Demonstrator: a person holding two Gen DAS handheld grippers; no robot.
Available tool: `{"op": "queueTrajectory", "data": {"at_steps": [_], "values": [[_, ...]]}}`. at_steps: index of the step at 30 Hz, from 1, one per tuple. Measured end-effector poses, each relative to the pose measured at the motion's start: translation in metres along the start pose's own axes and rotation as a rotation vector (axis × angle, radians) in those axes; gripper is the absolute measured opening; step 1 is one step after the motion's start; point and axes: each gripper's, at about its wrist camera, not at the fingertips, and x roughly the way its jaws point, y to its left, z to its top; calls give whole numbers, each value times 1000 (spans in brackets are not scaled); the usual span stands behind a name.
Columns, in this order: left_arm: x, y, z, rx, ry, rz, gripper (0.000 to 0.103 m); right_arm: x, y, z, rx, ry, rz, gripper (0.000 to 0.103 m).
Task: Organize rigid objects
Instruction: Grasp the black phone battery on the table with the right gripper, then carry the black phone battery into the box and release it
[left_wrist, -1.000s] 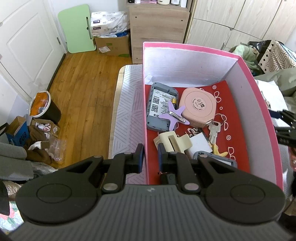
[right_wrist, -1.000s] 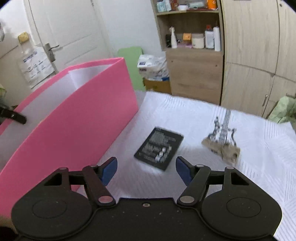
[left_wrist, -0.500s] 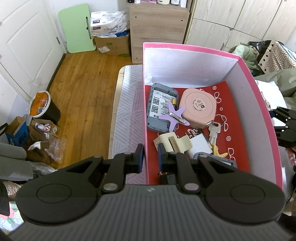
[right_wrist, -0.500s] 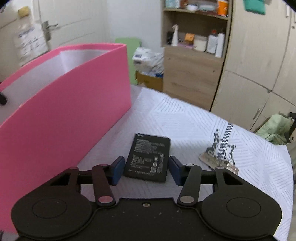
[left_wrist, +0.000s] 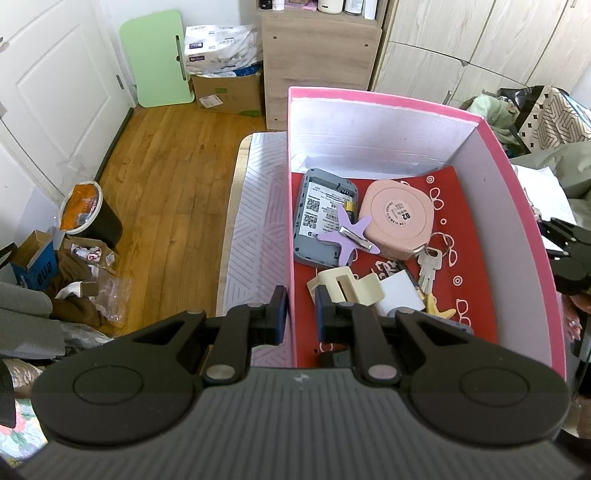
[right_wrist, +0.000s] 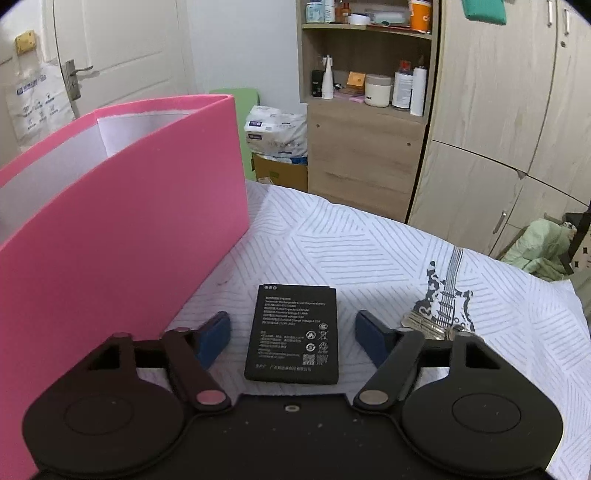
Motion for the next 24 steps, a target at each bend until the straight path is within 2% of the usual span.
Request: {"op": "queueTrajectory", "data": {"at_steps": [6, 10, 16, 21, 24], "values": [[0, 0, 0, -8, -1, -4, 13, -11, -6, -6, 77, -22, 40, 54], [1, -2, 1, -4, 0, 6, 13, -29, -1, -2, 44, -80, 25, 54], [0, 1, 0, -13, -4, -8, 14, -48, 2, 11, 59, -118, 66, 54], [0, 1, 1, -7, -1, -4, 14, -66, 11, 25, -4, -189, -3, 54], [1, 1, 2, -2, 3, -4, 14, -81, 18, 40, -40, -228, 12, 54]]}}
